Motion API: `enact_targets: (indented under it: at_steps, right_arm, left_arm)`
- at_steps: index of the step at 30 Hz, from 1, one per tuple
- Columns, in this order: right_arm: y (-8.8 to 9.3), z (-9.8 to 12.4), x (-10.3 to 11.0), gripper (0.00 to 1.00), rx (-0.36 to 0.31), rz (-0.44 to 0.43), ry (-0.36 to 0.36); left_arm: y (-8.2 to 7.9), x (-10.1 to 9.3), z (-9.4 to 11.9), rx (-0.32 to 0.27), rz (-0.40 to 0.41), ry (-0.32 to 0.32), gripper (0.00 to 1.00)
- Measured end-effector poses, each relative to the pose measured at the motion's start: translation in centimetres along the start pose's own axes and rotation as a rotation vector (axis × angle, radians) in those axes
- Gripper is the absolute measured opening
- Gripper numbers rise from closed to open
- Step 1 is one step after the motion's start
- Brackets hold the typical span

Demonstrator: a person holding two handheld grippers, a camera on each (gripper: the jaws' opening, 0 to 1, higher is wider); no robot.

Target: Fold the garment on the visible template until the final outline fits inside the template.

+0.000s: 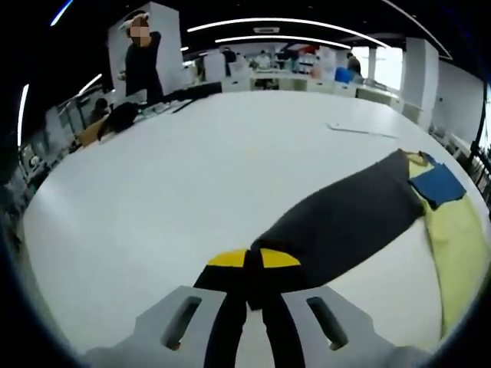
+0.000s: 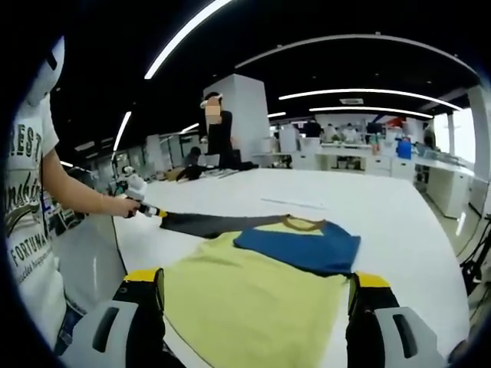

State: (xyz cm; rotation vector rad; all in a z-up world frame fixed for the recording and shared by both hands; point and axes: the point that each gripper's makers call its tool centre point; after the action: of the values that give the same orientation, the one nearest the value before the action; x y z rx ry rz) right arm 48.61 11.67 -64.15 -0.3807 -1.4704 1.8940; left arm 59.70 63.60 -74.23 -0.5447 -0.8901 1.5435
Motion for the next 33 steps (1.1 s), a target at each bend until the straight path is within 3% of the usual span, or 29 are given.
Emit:
enact_targets:
  at_steps: [3, 7, 14, 21, 28, 33]
  right_arm:
    - [0.0, 0.0, 0.1, 0.99, 0.004, 0.007, -0.003]
    - [0.2, 0.0, 0.1, 0.99, -0.003, -0.005, -0.006]
    - [0.5, -0.2, 0.1, 0.99, 0.005, -0.005, -0.015]
    - [0.6, -0.6, 0.3, 0.99, 0.009, -0.007, -0.029]
    - [0.5, -0.6, 0.4, 0.99, 0.010, 0.002, -0.028]
    - [0.6, -0.3, 0.3, 0.99, 0.011, 0.002, -0.022]
  left_arm:
    - [0.2, 0.0, 0.3, 0.005, -0.013, -0.009, 0.07]
    - [0.0, 0.1, 0.6, -0.012, 0.052, -0.001, 0.12]
    - [0.0, -0.4, 1.2, -0.043, 0.061, 0.016, 0.22]
    - [1.5, -0.5, 1.0, -0.021, 0.052, 0.004, 0.30]
    - [2.9, -0.4, 0.7, -0.011, 0.062, -0.022, 0.32]
    - [2.9, -0.2, 1.0, -0.020, 0.116, -0.044, 0.29]
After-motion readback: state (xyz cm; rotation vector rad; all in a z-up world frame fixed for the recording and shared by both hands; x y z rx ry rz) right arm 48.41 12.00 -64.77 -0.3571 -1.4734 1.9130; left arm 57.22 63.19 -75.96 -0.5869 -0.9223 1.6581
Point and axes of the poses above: the point that each gripper's makers call its tool centre point, and the gripper's own axes: z roughly backward along the fingers, x roughly to its left, y roughly out of its underside, and after that the axes turned 10 degrees about -y, right-handed
